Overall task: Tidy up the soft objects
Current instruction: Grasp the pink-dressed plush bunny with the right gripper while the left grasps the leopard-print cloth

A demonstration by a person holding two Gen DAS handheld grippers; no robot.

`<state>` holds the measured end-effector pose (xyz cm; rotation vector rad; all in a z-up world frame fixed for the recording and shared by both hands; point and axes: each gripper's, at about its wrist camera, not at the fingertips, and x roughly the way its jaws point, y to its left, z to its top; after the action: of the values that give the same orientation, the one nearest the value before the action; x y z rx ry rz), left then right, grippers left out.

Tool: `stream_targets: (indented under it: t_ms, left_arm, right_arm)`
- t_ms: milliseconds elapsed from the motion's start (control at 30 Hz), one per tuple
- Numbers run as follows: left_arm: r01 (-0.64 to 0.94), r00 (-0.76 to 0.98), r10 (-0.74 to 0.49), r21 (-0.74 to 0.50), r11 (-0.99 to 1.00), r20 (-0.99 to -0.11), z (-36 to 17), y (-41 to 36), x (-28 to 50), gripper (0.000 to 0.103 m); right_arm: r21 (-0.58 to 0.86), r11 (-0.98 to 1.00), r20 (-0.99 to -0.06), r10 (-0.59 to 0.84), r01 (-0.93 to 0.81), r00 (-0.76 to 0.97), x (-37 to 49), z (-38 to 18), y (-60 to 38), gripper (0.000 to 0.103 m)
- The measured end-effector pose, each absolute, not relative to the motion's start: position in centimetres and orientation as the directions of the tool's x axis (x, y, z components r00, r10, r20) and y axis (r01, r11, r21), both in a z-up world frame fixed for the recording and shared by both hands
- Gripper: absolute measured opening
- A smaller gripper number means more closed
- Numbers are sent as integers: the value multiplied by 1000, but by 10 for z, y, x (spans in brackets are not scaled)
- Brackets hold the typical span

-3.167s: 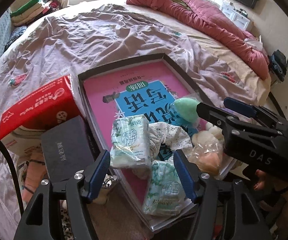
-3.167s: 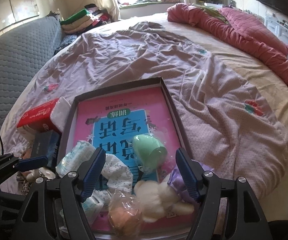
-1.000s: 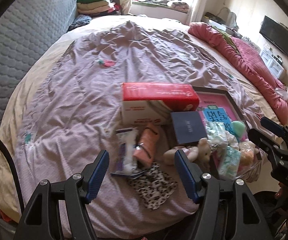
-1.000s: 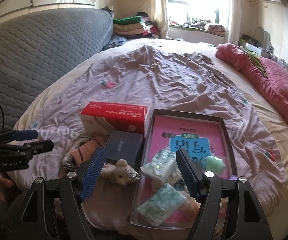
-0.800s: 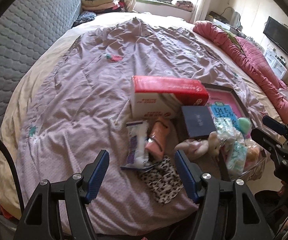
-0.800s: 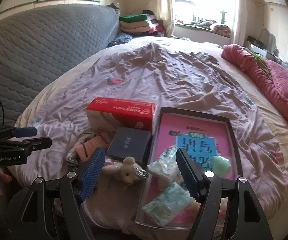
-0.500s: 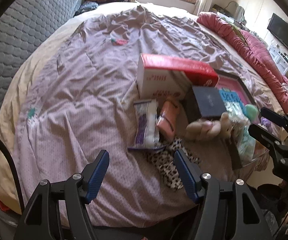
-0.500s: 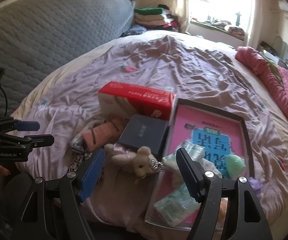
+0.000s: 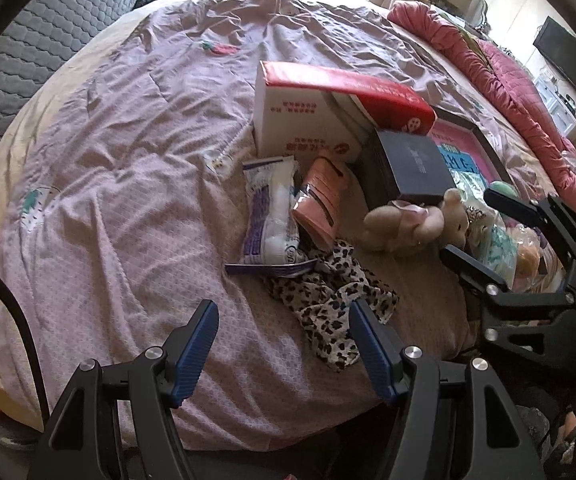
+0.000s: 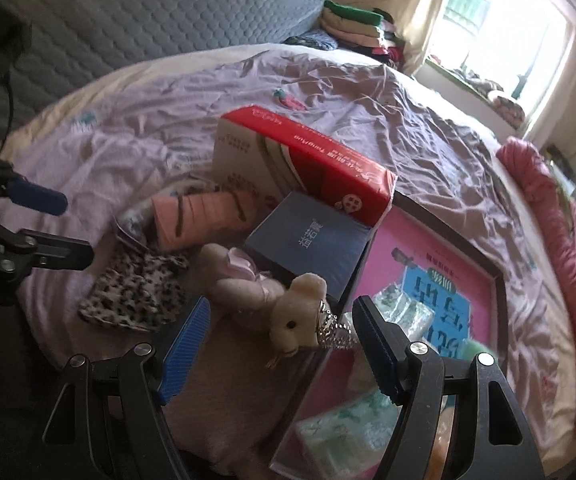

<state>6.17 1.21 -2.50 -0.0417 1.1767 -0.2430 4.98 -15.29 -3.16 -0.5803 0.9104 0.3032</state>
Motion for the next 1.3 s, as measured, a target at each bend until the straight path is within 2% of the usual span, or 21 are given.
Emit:
stream_targets:
  t_ms: [433, 500, 567, 633, 733, 800, 933, 1033, 1200, 1267, 1300]
  left_arm:
    - [148, 291, -226, -190, 971, -930, -51, 2, 76, 67]
    - [145, 281, -229, -195, 970, -932, -55, 0, 78, 67]
    - [146, 272, -240, -206, 968, -932, -58, -3, 80, 67]
    - [144, 263, -244, -212, 966, -933, -63, -5, 82, 67]
    - [143, 259, -258, -227, 963, -931, -67, -9, 84, 67]
    - [143, 254, -280, -250, 958, -926, -69, -11, 85, 66]
    - [146, 239, -305, -276, 950, -922, -73, -17, 86, 52]
    - [146, 242, -314, -286, 947, -918, -75, -17, 86, 42]
    - [150, 237, -322, -293, 944, -916, -75, -15, 85, 41]
    - [150, 234, -325, -296, 943, -916, -75, -15, 85, 41]
    - [149, 233, -327, -298, 943, -916, -74, -13, 84, 41]
  right_arm:
    - [-423, 777, -782, -53, -466, 621, 64, -57, -140, 75]
    - [-427, 780, -773, -53, -458, 632, 63, -57, -141, 70]
    - [-386, 800, -782, -19, -460, 623, 64, -52, -145, 59]
    - [-345, 816, -796, 7, -463, 605, 64, -49, -149, 54]
    - [-228, 861, -824, 79, -455, 562, 69, -41, -161, 43]
    - [-147, 882, -837, 130, -447, 532, 69, -39, -169, 39]
    - [-34, 896, -841, 213, -442, 497, 65, -32, -180, 34]
    - [6, 888, -842, 252, -459, 477, 59, -26, -178, 19]
    - [-65, 846, -864, 217, -528, 454, 51, -35, -161, 22]
    - [-81, 834, -870, 209, -546, 447, 50, -38, -158, 45]
    - [-101, 828, -870, 196, -552, 453, 48, -39, -156, 49]
